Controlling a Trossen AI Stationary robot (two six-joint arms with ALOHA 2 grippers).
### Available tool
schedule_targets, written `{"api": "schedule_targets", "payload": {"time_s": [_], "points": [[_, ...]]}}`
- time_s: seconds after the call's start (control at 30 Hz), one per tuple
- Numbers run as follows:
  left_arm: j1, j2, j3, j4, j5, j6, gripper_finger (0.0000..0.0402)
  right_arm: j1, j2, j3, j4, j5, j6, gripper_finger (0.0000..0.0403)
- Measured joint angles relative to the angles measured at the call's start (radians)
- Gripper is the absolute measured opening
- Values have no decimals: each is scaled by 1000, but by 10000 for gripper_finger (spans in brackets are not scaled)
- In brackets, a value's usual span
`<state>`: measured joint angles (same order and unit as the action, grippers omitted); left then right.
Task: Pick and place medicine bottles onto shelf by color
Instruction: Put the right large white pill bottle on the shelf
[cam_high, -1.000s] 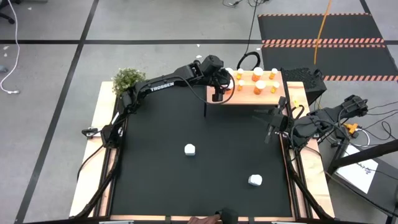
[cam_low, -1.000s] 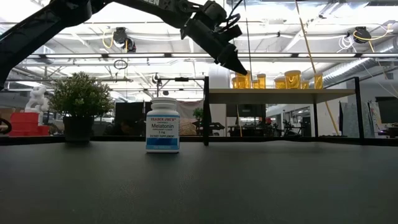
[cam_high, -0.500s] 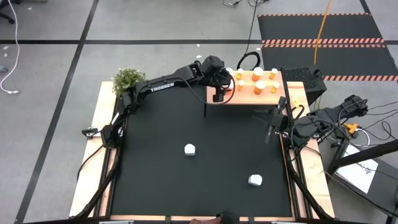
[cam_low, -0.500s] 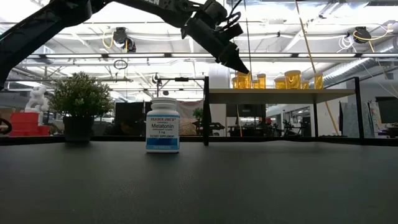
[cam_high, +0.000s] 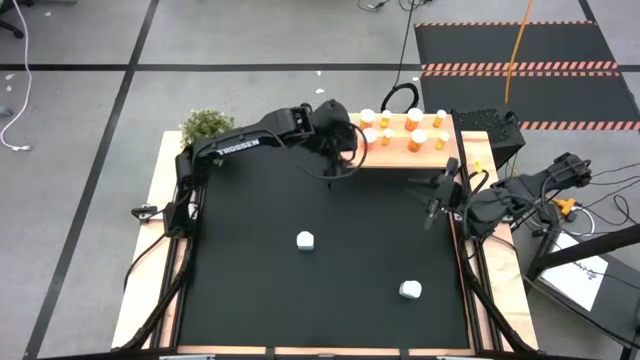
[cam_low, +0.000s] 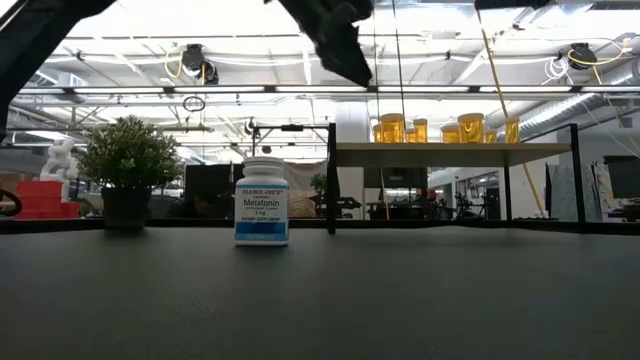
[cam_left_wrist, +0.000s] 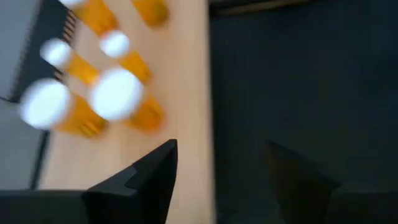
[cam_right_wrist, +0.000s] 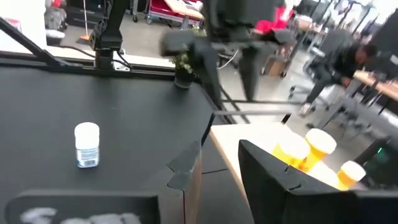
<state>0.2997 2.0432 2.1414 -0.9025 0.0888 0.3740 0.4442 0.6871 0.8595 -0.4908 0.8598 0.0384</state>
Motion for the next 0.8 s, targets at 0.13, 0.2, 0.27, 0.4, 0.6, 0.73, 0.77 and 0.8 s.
{"api": "schedule_targets", "payload": {"time_s": [0.13,0.2,0.27,0.4,0.6,0.73,0.77,0.8], "points": [[-55,-6,-16,-107,-3,-63,217,1,11,-27,1,-1,119,100],[-99,-6,-44,-119,-3,-76,211,1,23,-41,0,-17,178,100],[-148,-18,-96,-106,-3,-83,206,1,40,-53,0,-56,236,100],[-258,-50,-224,-25,-41,-135,200,13,106,-59,-9,-146,354,100],[-423,-144,-448,144,-210,-259,200,64,216,-59,-16,-247,453,100],[-518,-219,-606,282,-333,-321,200,97,252,-51,-41,-342,573,100],[-536,-241,-644,316,-365,-335,200,110,258,-51,-48,-363,605,100],[-552,-258,-680,346,-392,-350,200,123,266,-51,-52,-384,631,100]]}}
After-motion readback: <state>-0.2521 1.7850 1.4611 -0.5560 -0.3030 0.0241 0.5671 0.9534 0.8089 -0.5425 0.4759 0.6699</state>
